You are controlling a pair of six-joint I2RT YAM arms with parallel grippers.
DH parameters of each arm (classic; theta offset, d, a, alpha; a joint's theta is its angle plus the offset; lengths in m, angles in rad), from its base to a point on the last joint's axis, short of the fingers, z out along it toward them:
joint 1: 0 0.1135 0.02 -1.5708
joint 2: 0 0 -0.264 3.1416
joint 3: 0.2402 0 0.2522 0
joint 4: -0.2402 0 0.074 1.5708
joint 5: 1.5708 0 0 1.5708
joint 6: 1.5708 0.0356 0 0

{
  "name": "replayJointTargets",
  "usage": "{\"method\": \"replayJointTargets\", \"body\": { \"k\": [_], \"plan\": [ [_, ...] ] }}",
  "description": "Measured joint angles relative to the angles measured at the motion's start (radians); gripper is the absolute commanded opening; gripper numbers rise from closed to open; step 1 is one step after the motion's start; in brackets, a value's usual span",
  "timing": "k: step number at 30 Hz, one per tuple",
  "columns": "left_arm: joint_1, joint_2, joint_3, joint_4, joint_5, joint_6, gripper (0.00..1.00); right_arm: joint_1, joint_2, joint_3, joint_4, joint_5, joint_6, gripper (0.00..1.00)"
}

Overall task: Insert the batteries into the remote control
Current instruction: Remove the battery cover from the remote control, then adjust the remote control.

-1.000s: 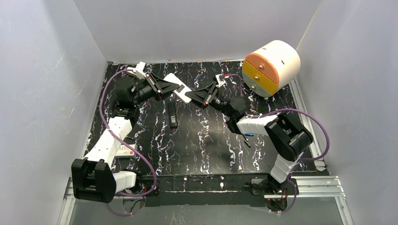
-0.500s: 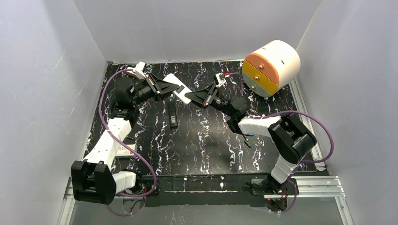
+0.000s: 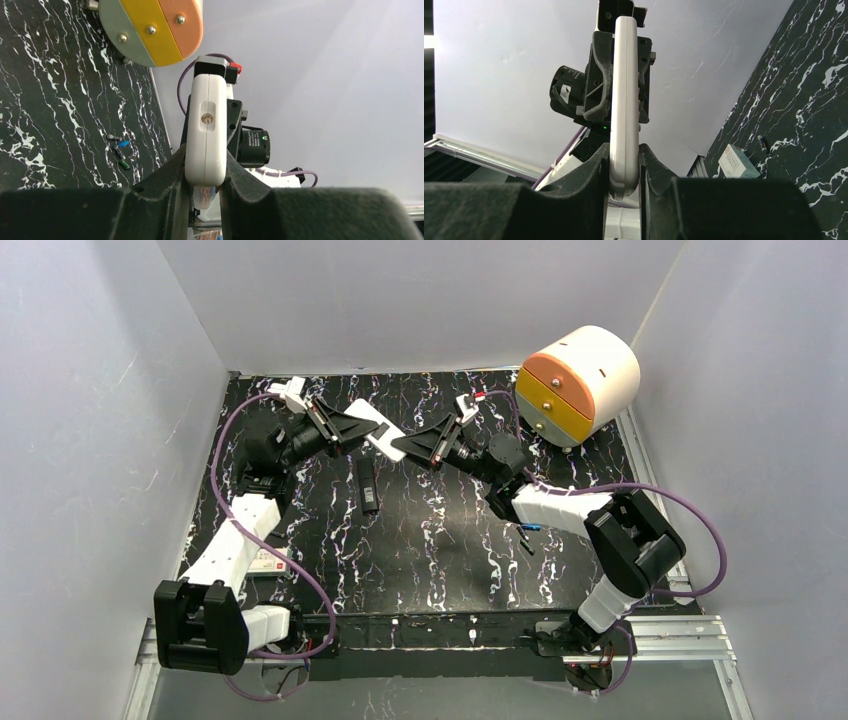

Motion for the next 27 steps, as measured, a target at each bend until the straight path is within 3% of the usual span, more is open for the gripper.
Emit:
{"method": "replayJointTargets", "body": {
  "k": [4,9,15,19,27],
  "plan": [
    [0.036,0.003,-0.007,0.037,-0.055,-0.023,0.0,-0.012,-0.003,-0.006,-0.01,0.001,-0.007,0.45],
    [0.108,0.002,-0.007,0.125,-0.16,-0.066,0.0,-0.045,-0.009,-0.067,-0.055,0.0,-0.032,0.47],
    [0.102,-0.004,-0.027,0.16,-0.167,-0.084,0.0,-0.045,-0.005,-0.067,-0.04,-0.006,-0.022,0.47],
    [0.103,-0.008,-0.086,0.173,-0.17,-0.074,0.0,-0.044,-0.005,-0.066,-0.068,-0.003,-0.051,0.52],
    [0.102,-0.016,-0.153,0.082,-0.19,0.038,0.0,-0.04,-0.143,-0.042,-0.603,0.166,-0.421,0.72]
  ]
}}
